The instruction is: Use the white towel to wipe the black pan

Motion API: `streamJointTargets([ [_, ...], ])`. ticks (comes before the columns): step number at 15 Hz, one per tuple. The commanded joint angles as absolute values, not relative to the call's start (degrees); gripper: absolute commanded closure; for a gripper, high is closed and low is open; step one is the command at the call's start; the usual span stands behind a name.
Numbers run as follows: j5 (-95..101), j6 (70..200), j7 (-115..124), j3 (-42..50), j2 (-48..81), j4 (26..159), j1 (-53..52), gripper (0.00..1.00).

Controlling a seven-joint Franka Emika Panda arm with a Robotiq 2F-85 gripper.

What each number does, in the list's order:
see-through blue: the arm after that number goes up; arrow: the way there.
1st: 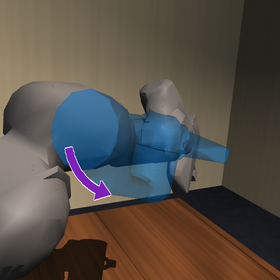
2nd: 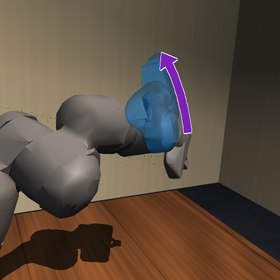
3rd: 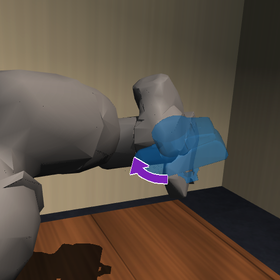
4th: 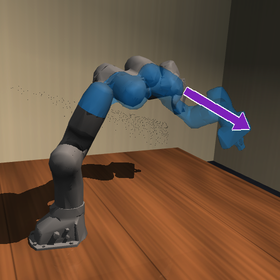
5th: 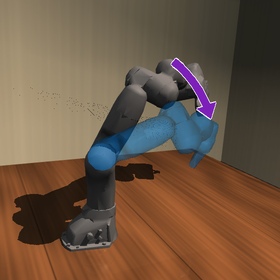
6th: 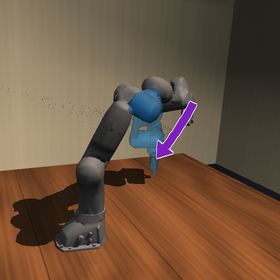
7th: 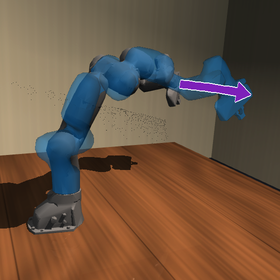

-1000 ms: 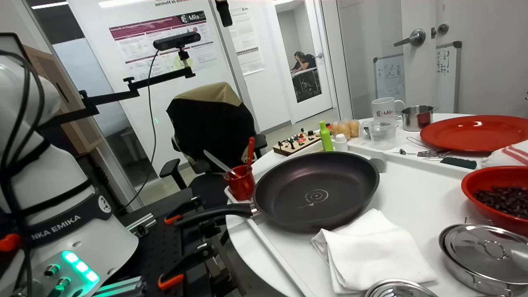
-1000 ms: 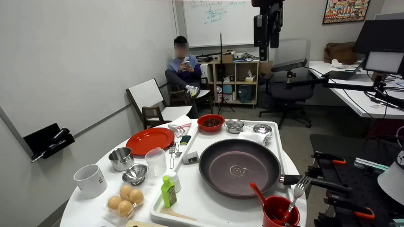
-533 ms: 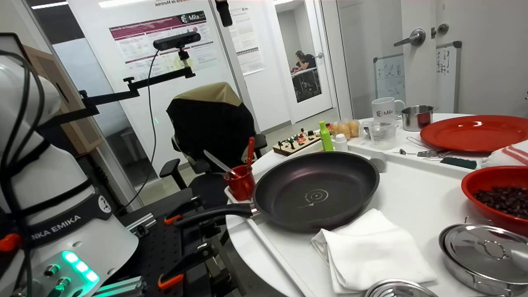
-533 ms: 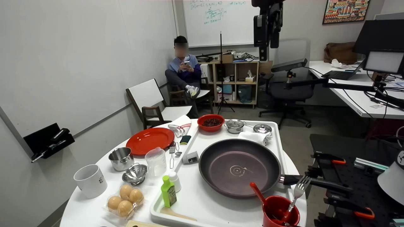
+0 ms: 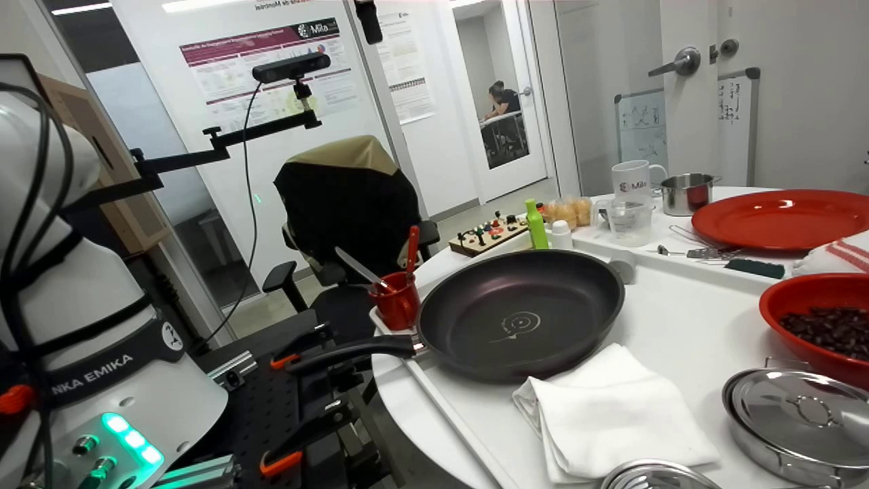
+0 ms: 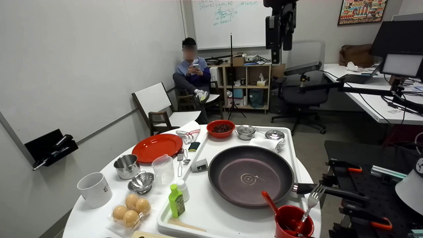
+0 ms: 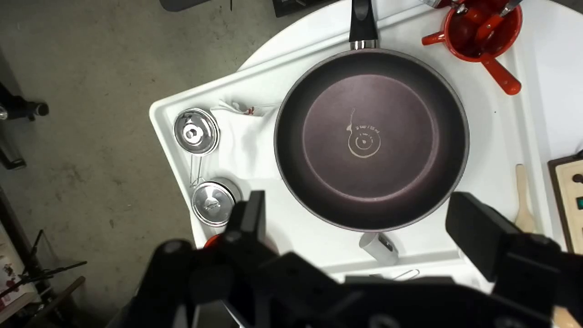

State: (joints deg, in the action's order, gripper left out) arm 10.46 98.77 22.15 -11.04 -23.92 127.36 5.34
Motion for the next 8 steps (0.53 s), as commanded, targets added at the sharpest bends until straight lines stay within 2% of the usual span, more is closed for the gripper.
streamJointTargets([
  [1,10.9,98.9,22.8,-9.4,-23.8,127.2,3.6,0.00],
  [8,10.8,99.5,24.3,-4.5,-18.2,121.0,6.4,0.00],
])
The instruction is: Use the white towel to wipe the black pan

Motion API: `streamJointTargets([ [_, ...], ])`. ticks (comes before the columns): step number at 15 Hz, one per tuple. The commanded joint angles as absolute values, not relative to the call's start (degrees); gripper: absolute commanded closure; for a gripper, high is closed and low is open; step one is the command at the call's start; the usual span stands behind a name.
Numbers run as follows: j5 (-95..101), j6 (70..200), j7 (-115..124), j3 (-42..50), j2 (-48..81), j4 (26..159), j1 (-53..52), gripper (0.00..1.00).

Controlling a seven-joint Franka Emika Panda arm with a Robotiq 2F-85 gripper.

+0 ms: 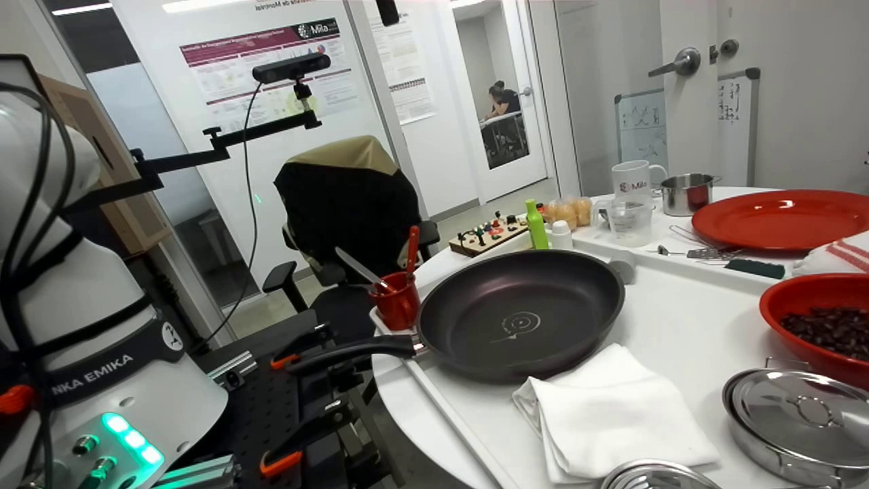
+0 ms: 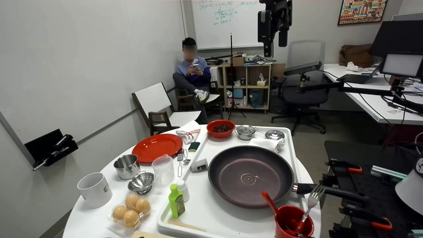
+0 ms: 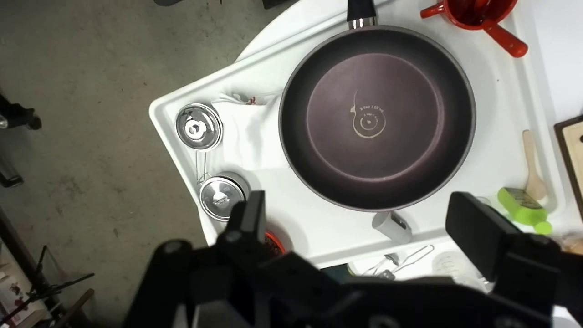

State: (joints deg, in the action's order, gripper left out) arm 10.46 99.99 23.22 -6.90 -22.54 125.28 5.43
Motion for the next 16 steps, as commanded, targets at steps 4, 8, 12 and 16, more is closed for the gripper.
streamJointTargets([
  [4,11.0,98.7,21.8,-0.2,-13.0,118.1,8.3,0.00],
  [8,11.7,99.8,12.5,3.8,-8.0,116.9,8.5,0.00],
  [12,16.4,103.1,4.3,5.9,-3.2,115.7,8.7,0.00],
  [16,25.0,108.9,3.2,7.2,-0.1,117.0,9.1,0.00],
])
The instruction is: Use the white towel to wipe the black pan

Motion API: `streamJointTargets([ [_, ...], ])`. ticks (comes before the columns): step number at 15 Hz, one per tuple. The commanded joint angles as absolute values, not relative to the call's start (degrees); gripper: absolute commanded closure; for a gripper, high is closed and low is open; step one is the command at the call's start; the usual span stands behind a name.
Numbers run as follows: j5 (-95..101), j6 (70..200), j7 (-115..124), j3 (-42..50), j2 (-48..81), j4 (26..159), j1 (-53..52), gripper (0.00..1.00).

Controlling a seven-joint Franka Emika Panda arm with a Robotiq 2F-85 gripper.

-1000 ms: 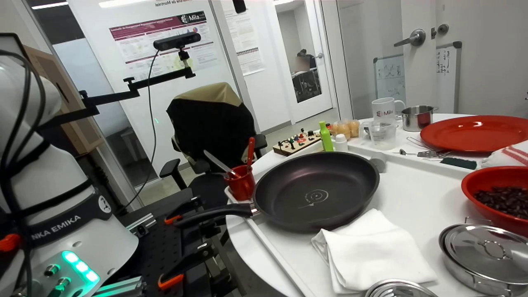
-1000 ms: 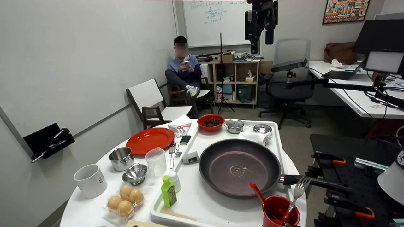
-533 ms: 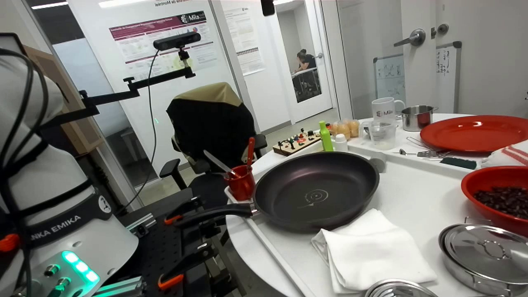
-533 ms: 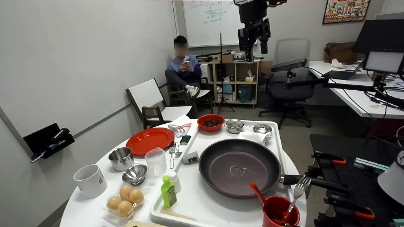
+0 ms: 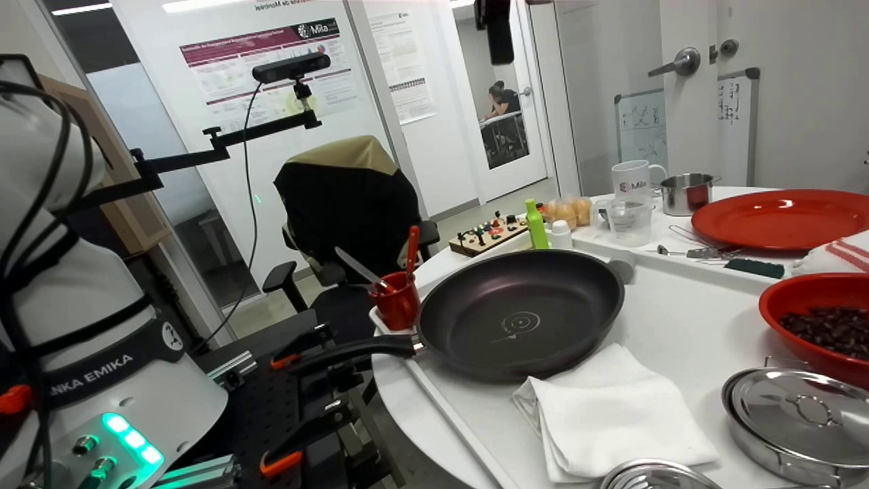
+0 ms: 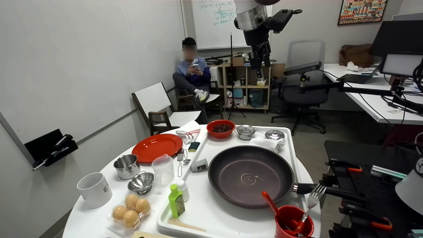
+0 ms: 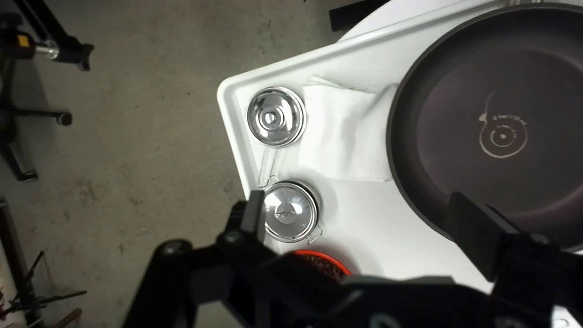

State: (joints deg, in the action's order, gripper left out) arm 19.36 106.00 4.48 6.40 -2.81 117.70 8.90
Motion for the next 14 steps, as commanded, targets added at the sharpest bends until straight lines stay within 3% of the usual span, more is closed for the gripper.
streamJointTargets([
  [1,26.9,110.2,4.4,7.6,0.7,117.5,9.2,0.00],
  [14,23.9,111.2,1.0,9.0,1.7,117.8,9.9,0.00],
])
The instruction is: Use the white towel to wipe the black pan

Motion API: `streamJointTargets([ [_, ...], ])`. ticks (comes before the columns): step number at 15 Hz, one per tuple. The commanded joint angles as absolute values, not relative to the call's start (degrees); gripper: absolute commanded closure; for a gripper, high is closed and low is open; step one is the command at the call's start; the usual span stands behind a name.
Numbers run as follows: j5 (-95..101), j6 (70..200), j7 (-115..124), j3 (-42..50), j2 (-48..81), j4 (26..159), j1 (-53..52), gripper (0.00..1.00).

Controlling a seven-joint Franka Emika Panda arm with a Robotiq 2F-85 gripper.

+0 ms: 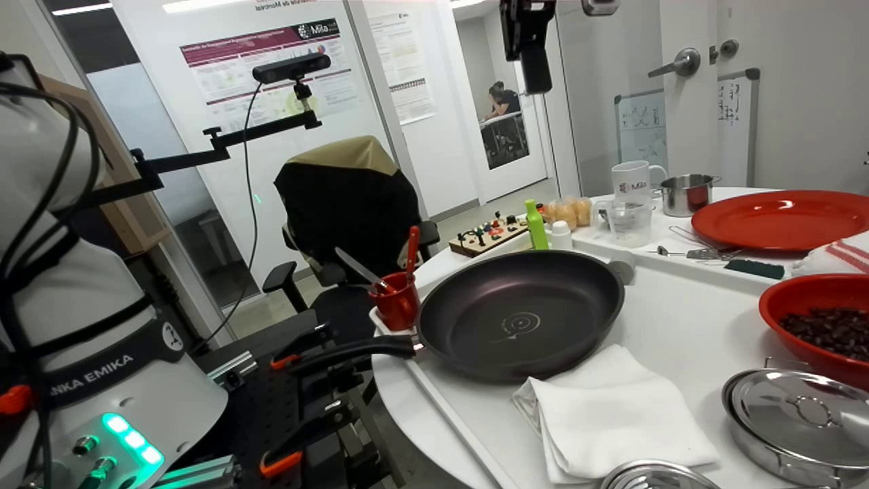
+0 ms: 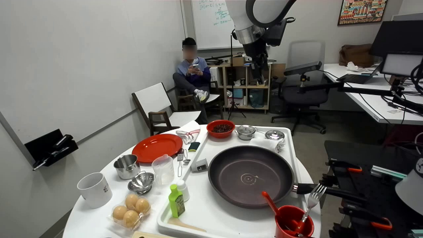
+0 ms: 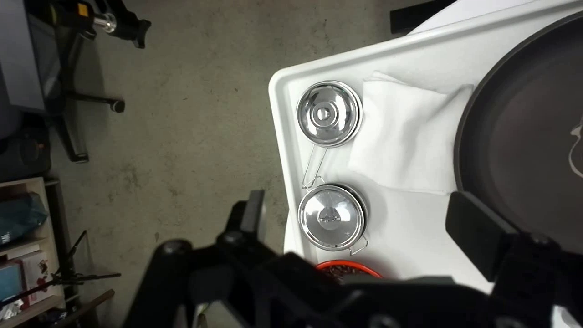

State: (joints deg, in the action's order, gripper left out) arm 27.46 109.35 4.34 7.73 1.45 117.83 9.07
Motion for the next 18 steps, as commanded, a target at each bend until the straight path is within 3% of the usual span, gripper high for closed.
streamJointTargets([
  [1,22.4,112.0,-0.1,9.6,2.3,117.7,10.5,0.00],
  [9,14.1,123.4,-5.5,14.8,8.5,119.4,16.2,0.00],
  [18,20.7,133.6,-3.3,15.4,16.4,124.5,15.1,0.00],
])
